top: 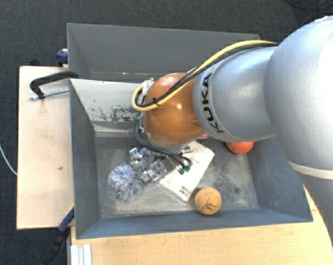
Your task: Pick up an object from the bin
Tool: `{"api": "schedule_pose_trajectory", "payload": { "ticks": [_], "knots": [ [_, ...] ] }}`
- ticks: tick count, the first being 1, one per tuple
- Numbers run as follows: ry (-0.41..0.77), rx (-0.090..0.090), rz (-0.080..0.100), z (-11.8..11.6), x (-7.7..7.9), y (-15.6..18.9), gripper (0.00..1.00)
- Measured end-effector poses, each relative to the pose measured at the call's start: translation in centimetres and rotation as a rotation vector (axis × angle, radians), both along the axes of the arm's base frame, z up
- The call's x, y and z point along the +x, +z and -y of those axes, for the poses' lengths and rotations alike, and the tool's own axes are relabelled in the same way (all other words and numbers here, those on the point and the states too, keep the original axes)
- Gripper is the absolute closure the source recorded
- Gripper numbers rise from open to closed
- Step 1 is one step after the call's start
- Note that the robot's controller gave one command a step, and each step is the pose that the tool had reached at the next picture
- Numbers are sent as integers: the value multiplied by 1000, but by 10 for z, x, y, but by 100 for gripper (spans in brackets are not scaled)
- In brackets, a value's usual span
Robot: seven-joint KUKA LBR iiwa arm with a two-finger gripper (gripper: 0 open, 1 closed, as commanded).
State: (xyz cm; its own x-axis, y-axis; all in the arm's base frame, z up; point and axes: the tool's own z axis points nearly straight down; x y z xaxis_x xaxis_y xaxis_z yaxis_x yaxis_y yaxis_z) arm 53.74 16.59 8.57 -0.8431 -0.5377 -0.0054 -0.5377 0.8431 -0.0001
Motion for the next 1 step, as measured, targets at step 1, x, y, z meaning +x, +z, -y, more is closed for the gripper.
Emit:
{"api": "schedule_pose_trajectory", "payload": {
  "ticks": [1],
  "knots": [
    [0,1,1,0,0,6,100]
  ]
}}
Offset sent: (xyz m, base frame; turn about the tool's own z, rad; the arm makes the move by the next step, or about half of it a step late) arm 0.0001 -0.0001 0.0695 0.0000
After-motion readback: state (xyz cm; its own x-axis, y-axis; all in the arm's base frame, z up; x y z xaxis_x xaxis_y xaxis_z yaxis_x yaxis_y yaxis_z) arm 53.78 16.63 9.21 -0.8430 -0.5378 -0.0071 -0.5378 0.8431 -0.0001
